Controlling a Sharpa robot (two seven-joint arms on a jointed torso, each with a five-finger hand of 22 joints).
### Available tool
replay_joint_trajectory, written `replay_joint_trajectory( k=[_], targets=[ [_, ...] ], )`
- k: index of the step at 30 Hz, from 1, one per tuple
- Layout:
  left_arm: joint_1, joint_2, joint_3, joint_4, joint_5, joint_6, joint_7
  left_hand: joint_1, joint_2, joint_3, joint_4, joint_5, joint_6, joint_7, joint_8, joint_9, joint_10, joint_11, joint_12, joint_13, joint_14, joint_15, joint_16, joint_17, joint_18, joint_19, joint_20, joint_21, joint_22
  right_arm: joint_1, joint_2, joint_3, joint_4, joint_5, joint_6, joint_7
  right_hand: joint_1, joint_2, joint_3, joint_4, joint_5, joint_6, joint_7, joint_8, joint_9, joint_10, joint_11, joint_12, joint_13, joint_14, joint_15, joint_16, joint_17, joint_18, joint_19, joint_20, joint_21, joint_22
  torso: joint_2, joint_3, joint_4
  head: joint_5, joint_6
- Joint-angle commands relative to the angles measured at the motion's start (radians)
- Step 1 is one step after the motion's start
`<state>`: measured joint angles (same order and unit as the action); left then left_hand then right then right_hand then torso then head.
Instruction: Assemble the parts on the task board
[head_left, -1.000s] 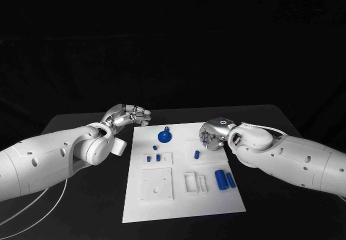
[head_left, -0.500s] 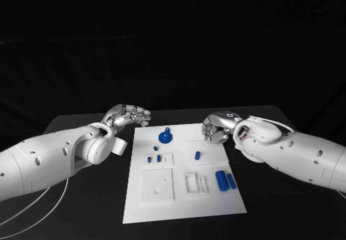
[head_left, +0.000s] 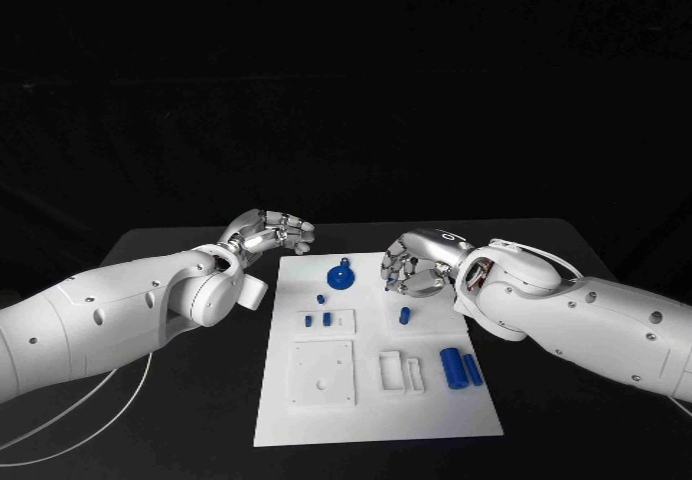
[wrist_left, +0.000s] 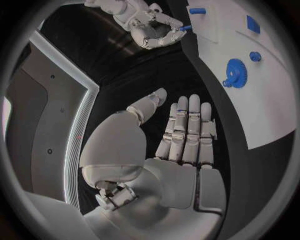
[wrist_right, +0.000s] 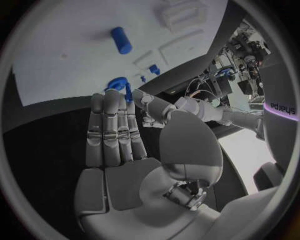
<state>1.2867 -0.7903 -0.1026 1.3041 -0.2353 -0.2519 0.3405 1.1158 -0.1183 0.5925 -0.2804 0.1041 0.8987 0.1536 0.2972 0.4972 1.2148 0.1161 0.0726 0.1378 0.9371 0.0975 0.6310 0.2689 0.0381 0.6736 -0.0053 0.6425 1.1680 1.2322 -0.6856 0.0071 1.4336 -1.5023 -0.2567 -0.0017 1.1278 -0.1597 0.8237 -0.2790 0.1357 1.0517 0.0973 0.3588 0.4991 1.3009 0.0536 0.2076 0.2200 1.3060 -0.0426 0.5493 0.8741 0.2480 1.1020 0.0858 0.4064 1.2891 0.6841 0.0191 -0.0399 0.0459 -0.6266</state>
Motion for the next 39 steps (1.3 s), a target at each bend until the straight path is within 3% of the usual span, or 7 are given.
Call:
replay_joint_trajectory(
  k=[1, 9, 11, 17, 24, 31, 39],
  targets=[
    [0.001, 0.010, 0.000, -0.008, -0.012, -0.007, 0.008, -0.006, 0.001, -0.005, -0.003, 0.006, -0.007, 0.000, 0.006, -0.001, -0.003, 0.004, -0.002, -0.001, 0.008, 0.002, -0.006, 0.002, 0.012, -0.004, 0.005, -0.004, 0.002, -0.003, 0.016, 0.000, 0.021, 0.022, -0.003, 0.019, 0.004, 0.008, 0.002, -0.001, 0.007, 0.004, 0.005, -0.001, 0.002, 0.005, 0.000, -0.007, 0.002, 0.000, -0.006, 0.004, 0.001, 0.014, 0.006, 0.000, 0.003, 0.001, 0.000, 0.0002, 0.0026, 0.032, -0.002],
    [0.001, 0.034, 0.000, -0.052, -0.002, -0.004, 0.010, -0.005, 0.001, -0.005, -0.003, 0.006, -0.007, 0.000, 0.007, -0.001, -0.004, 0.004, -0.002, -0.001, 0.008, 0.002, -0.007, 0.003, 0.012, -0.004, 0.005, -0.005, 0.002, -0.023, 0.048, -0.003, 0.067, -0.069, 0.003, 0.015, 0.003, 0.010, 0.001, -0.002, 0.011, 0.003, 0.005, -0.002, 0.003, 0.005, 0.000, -0.009, 0.003, -0.001, -0.006, 0.004, 0.002, 0.014, 0.006, -0.001, 0.003, 0.002, -0.005, -0.0068, 0.0032, 0.083, -0.013],
    [0.001, 0.040, 0.001, -0.067, 0.001, -0.006, 0.012, -0.005, 0.001, -0.005, -0.003, 0.006, -0.007, 0.000, 0.007, -0.001, -0.004, 0.004, -0.002, -0.002, 0.008, 0.002, -0.008, 0.003, 0.012, -0.004, 0.005, -0.005, 0.003, -0.027, 0.055, -0.006, 0.074, -0.091, 0.006, 0.012, 0.003, 0.010, 0.001, -0.002, 0.012, 0.003, 0.005, -0.002, 0.003, 0.005, 0.000, -0.009, 0.004, -0.001, -0.006, 0.004, 0.002, 0.014, 0.006, -0.001, 0.003, 0.002, -0.004, -0.0061, 0.0031, 0.092, -0.015],
    [0.001, 0.067, 0.001, -0.102, 0.009, -0.005, 0.013, -0.005, 0.001, -0.005, -0.003, 0.006, -0.007, 0.000, 0.007, -0.001, -0.003, 0.004, -0.002, -0.002, 0.008, 0.003, -0.009, 0.004, 0.012, -0.004, 0.005, -0.006, 0.003, -0.031, 0.069, -0.058, 0.098, -0.152, 0.026, 0.001, 0.003, 0.009, 0.000, -0.004, 0.012, 0.003, 0.005, -0.002, 0.003, 0.005, 0.000, -0.009, 0.005, 0.000, -0.007, 0.005, 0.002, 0.014, 0.007, -0.001, 0.004, 0.003, -0.010, -0.0136, 0.0051, 0.117, -0.026],
    [0.001, 0.087, 0.001, -0.107, 0.009, -0.001, 0.012, -0.005, 0.001, -0.005, -0.003, 0.006, -0.007, 0.000, 0.007, -0.001, -0.003, 0.004, -0.002, -0.002, 0.007, 0.003, -0.010, 0.005, 0.012, -0.005, 0.005, -0.006, 0.003, -0.052, 0.085, -0.080, 0.098, -0.194, 0.027, -0.010, 0.004, 0.009, 0.000, -0.005, 0.012, 0.003, 0.005, -0.002, 0.004, 0.006, 0.000, -0.010, 0.006, 0.000, -0.007, 0.005, 0.002, 0.014, 0.008, -0.002, 0.004, 0.003, -0.012, -0.0195, 0.0088, 0.131, -0.037],
    [0.001, 0.098, 0.001, -0.107, 0.009, 0.003, 0.012, -0.004, 0.002, -0.004, -0.003, 0.006, -0.007, 0.000, 0.007, -0.001, -0.004, 0.004, -0.002, -0.002, 0.007, 0.003, -0.012, 0.006, 0.012, -0.005, 0.006, -0.007, 0.003, -0.080, 0.103, -0.085, 0.084, -0.226, 0.021, -0.017, 0.005, 0.009, 0.000, -0.006, 0.012, 0.004, 0.004, -0.001, 0.004, 0.007, 0.000, -0.010, 0.007, 0.001, -0.007, 0.006, 0.002, 0.014, 0.008, -0.002, 0.005, 0.004, -0.010, -0.0155, 0.0081, 0.150, -0.055],
    [0.001, 0.098, 0.001, -0.108, 0.009, 0.007, 0.009, -0.005, 0.003, -0.004, -0.003, 0.006, -0.007, 0.000, 0.007, -0.001, -0.004, 0.004, -0.002, -0.003, 0.007, 0.003, -0.014, 0.008, 0.012, -0.006, 0.006, -0.008, 0.004, -0.099, 0.108, -0.085, 0.081, -0.233, 0.018, -0.019, 0.006, 0.008, 0.000, -0.007, 0.013, 0.005, 0.004, -0.001, 0.005, 0.007, -0.001, -0.011, 0.008, 0.001, -0.007, 0.006, 0.003, 0.014, 0.009, -0.003, 0.005, 0.004, -0.011, -0.0148, 0.0064, 0.160, -0.062]
  ],
)
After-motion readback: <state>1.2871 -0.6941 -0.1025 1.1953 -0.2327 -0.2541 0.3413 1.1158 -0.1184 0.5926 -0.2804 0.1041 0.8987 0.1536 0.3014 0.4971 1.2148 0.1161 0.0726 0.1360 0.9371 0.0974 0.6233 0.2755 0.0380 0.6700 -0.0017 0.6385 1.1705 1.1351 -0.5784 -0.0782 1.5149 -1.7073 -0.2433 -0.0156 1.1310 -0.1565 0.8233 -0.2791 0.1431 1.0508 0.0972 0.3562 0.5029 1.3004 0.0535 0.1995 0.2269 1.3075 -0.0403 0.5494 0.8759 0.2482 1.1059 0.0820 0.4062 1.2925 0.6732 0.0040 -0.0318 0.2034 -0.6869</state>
